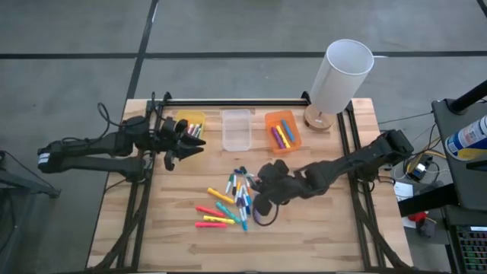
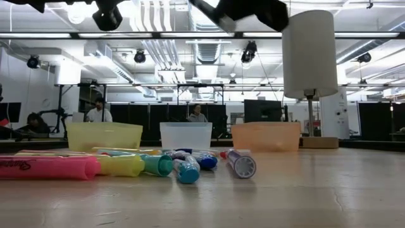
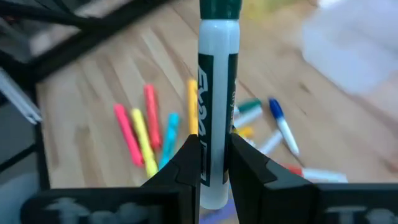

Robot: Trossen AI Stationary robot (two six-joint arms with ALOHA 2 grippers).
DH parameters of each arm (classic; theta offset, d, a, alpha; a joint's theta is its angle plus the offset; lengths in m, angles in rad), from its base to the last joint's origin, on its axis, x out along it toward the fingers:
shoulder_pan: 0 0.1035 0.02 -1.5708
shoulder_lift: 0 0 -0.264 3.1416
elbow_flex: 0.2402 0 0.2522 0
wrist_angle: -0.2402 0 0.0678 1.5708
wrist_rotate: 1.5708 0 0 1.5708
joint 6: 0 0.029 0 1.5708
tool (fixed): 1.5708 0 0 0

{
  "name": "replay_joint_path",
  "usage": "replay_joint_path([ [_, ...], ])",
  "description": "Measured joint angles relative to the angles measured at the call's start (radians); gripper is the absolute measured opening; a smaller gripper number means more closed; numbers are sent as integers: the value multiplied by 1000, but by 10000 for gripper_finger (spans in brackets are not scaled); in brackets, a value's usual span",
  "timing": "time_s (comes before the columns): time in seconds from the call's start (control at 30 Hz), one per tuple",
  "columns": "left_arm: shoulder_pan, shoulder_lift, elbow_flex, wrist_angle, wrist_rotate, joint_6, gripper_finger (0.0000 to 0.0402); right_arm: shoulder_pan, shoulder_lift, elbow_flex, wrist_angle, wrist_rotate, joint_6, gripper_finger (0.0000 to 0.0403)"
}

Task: Pick & Place Markers
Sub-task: Put the dark green marker pen into the yellow bin

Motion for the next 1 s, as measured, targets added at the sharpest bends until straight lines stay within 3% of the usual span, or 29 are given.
replay_joint_path([
  [0.27,-1,25,0,22,3,0,130,-45,-3,0,112,-16,-125,48],
  [1.0,-26,48,-1,103,61,-20,130,-86,-2,0,209,-78,-193,48],
])
